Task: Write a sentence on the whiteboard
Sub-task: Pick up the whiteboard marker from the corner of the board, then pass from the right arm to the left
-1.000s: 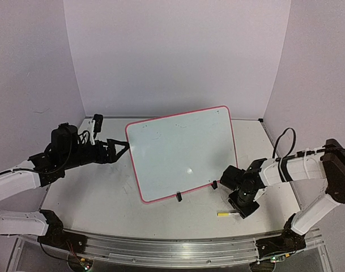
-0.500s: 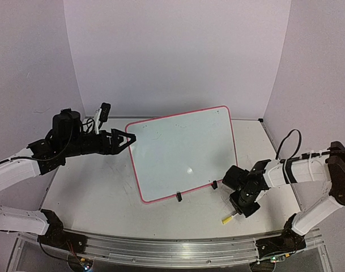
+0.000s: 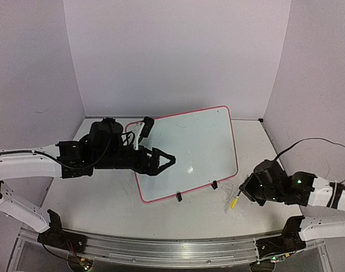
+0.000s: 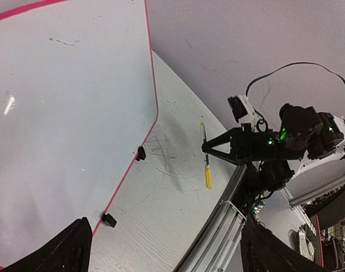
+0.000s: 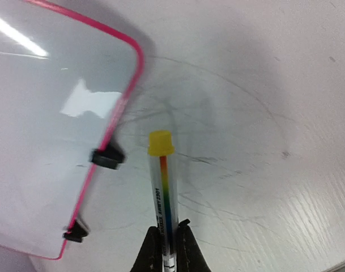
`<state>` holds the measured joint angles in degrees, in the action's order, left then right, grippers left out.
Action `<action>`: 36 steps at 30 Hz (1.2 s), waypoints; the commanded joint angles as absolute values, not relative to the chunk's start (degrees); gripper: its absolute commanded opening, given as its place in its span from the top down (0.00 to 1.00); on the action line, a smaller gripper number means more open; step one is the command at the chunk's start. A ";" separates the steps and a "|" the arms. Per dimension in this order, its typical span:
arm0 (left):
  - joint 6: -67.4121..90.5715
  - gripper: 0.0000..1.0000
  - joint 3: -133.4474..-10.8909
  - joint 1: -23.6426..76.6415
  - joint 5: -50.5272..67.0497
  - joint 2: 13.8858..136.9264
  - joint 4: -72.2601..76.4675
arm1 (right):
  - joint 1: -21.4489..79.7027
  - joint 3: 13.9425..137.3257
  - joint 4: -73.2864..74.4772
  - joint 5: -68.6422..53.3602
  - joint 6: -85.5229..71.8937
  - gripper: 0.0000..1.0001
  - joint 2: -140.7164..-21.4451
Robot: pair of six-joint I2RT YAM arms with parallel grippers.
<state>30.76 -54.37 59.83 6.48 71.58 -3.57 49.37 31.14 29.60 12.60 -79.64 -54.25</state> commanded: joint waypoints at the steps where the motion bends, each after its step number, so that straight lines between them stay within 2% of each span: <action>1: 33.77 0.04 -58.22 62.24 4.92 76.58 3.35 | 49.81 26.16 -1.96 6.55 -41.58 1.00 -41.59; 5: 35.89 0.01 -59.07 62.41 13.98 80.82 10.44 | 49.93 29.66 -14.43 -2.26 -32.78 1.00 -46.37; 11: 39.09 0.03 -58.76 62.65 24.14 83.78 20.66 | 50.70 33.46 -36.07 -5.68 -34.38 1.00 -56.60; 14: 40.36 0.10 -58.16 62.67 24.56 83.96 23.88 | 51.60 37.29 -39.70 -7.72 -34.21 1.00 -60.81; 18: 41.42 0.23 -56.94 62.65 20.17 83.42 24.75 | 52.72 40.15 -41.52 -9.45 -34.65 1.00 -63.07; 24: 41.51 0.19 -55.82 62.67 17.55 82.83 24.82 | 53.33 41.46 -42.86 -11.66 -36.81 1.00 -63.37; 28: 40.85 0.28 -58.10 62.67 20.41 84.01 25.39 | 54.07 42.26 -43.85 -12.96 -37.61 1.00 -64.69; 36: 39.79 0.55 -59.08 62.67 21.82 84.28 25.95 | 54.72 42.76 -44.84 -14.25 -38.43 1.00 -66.52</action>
<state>40.45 -56.63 62.59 20.86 84.18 22.96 54.20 40.41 -41.04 -12.84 -37.68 -66.24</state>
